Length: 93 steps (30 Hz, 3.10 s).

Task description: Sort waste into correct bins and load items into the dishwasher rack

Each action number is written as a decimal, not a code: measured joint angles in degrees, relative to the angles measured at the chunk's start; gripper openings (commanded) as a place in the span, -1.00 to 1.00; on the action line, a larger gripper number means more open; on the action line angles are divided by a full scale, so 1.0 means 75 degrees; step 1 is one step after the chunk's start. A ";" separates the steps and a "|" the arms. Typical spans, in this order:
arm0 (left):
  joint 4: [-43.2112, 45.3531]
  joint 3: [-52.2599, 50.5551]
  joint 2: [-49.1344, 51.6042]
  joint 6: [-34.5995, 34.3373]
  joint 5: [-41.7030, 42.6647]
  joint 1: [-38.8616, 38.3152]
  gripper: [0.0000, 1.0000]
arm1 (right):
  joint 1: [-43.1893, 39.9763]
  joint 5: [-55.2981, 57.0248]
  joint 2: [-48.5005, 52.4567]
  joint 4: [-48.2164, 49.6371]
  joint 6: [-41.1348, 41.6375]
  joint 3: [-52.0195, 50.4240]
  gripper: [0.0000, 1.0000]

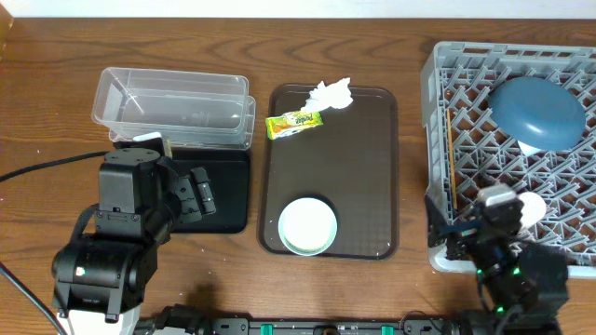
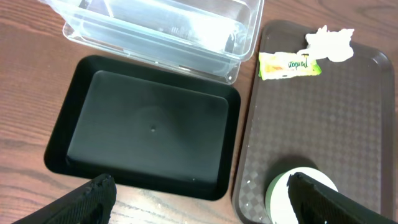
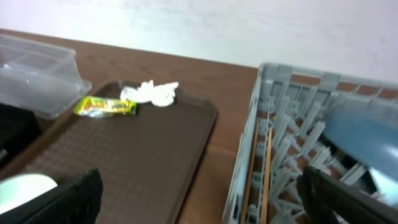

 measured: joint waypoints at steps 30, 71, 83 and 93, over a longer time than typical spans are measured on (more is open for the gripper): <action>-0.0003 0.0000 0.0000 -0.0003 0.0000 0.0000 0.81 | 0.0000 0.0070 -0.1891 0.3077 0.0058 -0.3311 0.98; 0.3652 0.0160 0.4785 0.1355 0.0845 -0.2798 0.79 | 0.0000 0.0087 -0.1891 0.3080 0.0058 -0.3314 0.98; 0.4412 0.3182 0.8504 0.2396 0.0399 -0.2856 0.78 | 0.0000 0.0114 -0.1891 0.3083 0.0058 -0.3314 0.98; 0.5916 0.3550 1.0153 0.3037 0.0061 -0.2856 0.36 | 0.0000 0.0114 -0.1891 0.3086 0.0058 -0.3316 0.99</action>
